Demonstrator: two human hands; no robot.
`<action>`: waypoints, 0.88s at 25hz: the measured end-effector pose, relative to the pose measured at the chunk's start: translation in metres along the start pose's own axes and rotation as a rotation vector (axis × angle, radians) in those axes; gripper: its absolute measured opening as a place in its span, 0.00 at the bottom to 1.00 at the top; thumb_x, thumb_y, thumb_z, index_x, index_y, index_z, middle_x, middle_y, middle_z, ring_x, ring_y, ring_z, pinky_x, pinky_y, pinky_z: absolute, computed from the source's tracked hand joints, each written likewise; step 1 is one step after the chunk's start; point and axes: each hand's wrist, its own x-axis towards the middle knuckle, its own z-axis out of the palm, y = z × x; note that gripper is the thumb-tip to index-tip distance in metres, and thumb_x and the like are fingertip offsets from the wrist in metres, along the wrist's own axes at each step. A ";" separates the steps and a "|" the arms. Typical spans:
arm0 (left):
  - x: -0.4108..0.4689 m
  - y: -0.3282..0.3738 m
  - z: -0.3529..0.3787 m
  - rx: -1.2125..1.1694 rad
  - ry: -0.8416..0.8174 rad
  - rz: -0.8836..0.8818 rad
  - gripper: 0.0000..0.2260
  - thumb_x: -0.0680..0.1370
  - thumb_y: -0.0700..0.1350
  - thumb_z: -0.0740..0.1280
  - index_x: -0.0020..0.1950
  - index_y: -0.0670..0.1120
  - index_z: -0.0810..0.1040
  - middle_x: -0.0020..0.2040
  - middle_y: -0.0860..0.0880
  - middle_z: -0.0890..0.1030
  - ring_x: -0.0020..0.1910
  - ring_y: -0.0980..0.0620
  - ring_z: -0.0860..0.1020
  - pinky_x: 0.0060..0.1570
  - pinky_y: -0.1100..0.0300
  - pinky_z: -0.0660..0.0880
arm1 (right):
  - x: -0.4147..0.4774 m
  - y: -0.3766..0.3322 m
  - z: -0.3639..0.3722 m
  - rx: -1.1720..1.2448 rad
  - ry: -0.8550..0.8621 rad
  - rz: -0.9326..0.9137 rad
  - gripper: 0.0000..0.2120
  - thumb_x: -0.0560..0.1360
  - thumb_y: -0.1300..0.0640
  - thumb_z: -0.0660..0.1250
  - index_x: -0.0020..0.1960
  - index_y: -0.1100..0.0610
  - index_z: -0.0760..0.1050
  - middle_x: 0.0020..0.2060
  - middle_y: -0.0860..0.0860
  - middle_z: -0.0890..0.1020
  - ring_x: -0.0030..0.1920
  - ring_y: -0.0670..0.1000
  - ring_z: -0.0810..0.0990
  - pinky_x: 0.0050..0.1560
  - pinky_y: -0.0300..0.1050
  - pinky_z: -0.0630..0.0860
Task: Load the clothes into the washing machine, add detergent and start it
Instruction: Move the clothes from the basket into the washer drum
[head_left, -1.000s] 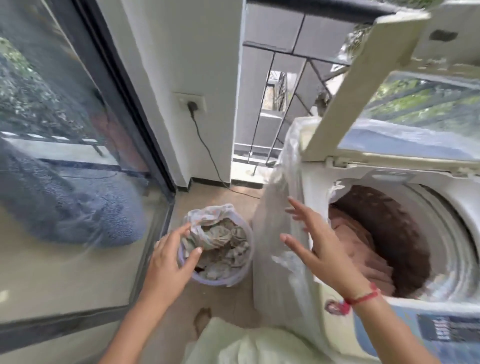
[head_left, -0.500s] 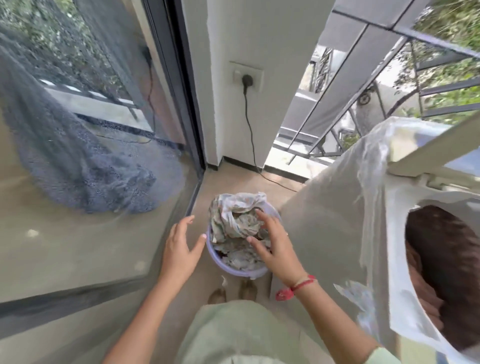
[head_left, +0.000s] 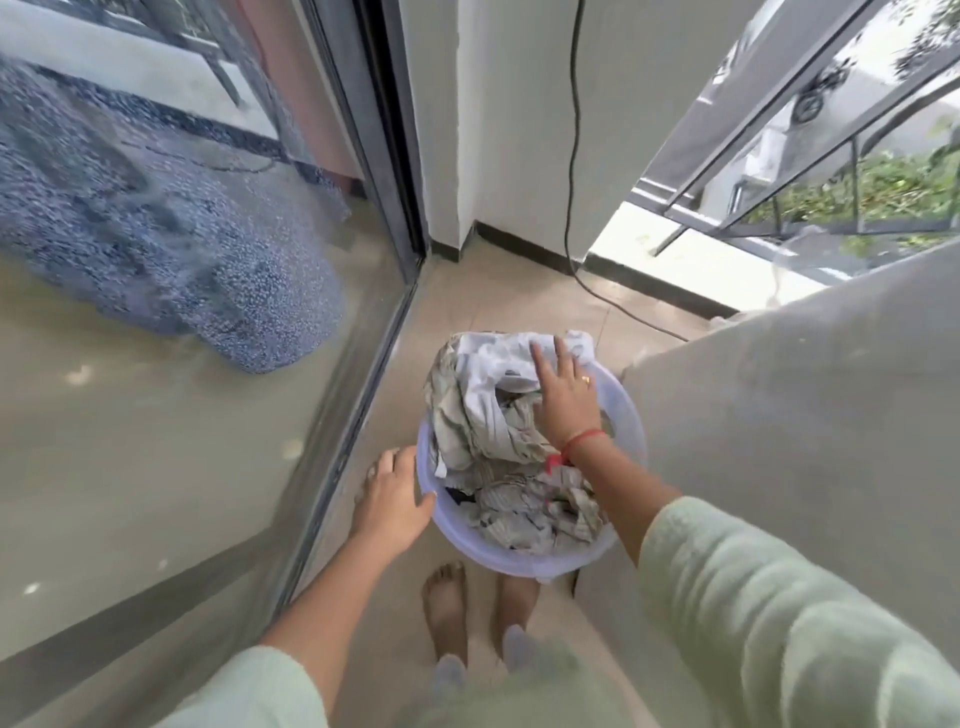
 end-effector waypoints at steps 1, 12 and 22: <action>0.012 -0.006 0.005 -0.021 0.029 0.020 0.27 0.76 0.49 0.66 0.72 0.47 0.61 0.69 0.47 0.64 0.67 0.44 0.65 0.63 0.48 0.67 | 0.023 0.005 0.007 -0.141 -0.015 -0.036 0.39 0.74 0.66 0.60 0.77 0.49 0.44 0.77 0.56 0.45 0.75 0.62 0.50 0.71 0.64 0.57; 0.012 0.025 -0.032 -0.216 0.071 0.014 0.26 0.74 0.46 0.68 0.70 0.45 0.65 0.67 0.42 0.67 0.66 0.41 0.68 0.63 0.49 0.67 | -0.016 0.007 -0.084 0.744 0.400 0.215 0.08 0.74 0.68 0.59 0.49 0.56 0.71 0.31 0.53 0.76 0.30 0.50 0.73 0.32 0.41 0.64; -0.098 0.171 -0.167 -0.217 -0.205 0.371 0.59 0.59 0.54 0.80 0.76 0.57 0.41 0.76 0.46 0.52 0.73 0.45 0.56 0.69 0.43 0.62 | -0.238 -0.020 -0.334 0.603 0.788 -0.133 0.12 0.63 0.72 0.70 0.43 0.60 0.83 0.36 0.51 0.81 0.37 0.44 0.77 0.39 0.30 0.73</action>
